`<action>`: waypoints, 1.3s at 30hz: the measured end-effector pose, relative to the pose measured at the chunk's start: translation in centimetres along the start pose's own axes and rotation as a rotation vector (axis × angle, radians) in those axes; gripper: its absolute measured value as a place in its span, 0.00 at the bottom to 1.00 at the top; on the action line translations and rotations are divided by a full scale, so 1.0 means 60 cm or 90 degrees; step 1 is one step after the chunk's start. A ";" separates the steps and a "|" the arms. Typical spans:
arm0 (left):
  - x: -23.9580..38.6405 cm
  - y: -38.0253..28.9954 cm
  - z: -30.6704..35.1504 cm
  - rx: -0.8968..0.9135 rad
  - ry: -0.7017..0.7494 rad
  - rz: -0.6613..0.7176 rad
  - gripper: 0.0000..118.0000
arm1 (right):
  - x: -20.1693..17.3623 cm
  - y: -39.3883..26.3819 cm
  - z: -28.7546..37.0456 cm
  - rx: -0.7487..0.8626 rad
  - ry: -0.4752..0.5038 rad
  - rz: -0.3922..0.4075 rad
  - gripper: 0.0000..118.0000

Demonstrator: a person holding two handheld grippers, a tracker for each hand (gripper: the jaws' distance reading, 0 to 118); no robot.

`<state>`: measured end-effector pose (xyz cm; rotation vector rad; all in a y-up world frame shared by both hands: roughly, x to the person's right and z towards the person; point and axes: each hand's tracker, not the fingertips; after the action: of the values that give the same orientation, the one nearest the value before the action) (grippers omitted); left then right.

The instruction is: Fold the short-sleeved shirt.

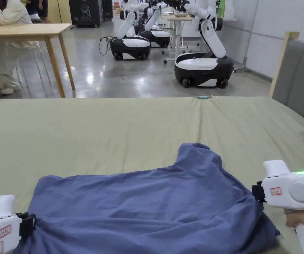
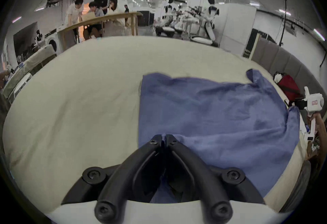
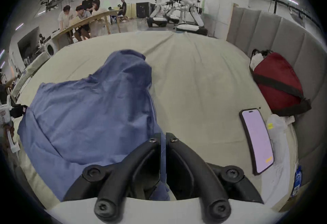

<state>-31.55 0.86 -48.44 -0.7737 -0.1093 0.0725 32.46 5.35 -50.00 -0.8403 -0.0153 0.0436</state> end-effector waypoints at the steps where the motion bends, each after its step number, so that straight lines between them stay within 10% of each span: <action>1: 0.002 0.002 -0.002 -0.004 -0.008 -0.006 0.02 | -0.001 -0.005 0.002 0.002 0.007 0.001 0.05; 3: 0.005 0.008 0.006 -0.006 -0.006 -0.012 0.08 | -0.003 -0.009 0.011 0.004 0.012 0.000 0.05; 5: 0.006 0.014 0.020 -0.004 -0.010 -0.013 0.64 | -0.011 -0.015 0.051 0.021 0.021 -0.001 0.05; 9: 0.010 0.011 0.086 0.062 -0.063 0.005 1.00 | -0.018 -0.030 0.151 0.094 0.051 -0.017 0.05; 14: 0.016 -0.041 0.226 0.129 -0.049 -0.018 0.91 | -0.037 -0.102 0.304 0.190 0.109 -0.018 0.11; 15: 0.020 -0.057 0.251 0.141 -0.055 -0.019 0.81 | -0.042 -0.119 0.323 0.197 0.128 -0.017 0.26; 17: 0.028 -0.098 0.297 0.156 -0.056 -0.021 0.44 | -0.054 -0.155 0.354 0.197 0.133 -0.015 0.91; 19: 0.042 -0.142 0.330 0.171 -0.035 -0.031 0.05 | -0.066 -0.195 0.378 0.205 0.131 -0.017 1.00; 21: 0.049 -0.174 0.355 0.180 -0.021 -0.034 0.00 | -0.061 -0.223 0.388 0.190 0.120 -0.020 0.89; 23: 0.062 -0.200 0.374 0.169 -0.029 -0.013 0.00 | -0.072 -0.246 0.398 0.179 0.084 -0.008 0.10; 24: 0.063 -0.209 0.377 0.167 -0.036 0.006 0.00 | -0.078 -0.251 0.398 0.172 0.063 0.002 0.00; 39: 0.069 -0.174 0.356 0.169 -0.034 0.020 0.09 | -0.094 -0.263 0.444 0.188 0.077 -0.010 0.00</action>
<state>-29.83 8.65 -25.69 -0.5086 -0.1351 0.1347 26.52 14.43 -20.44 -0.5459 0.0966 -0.0193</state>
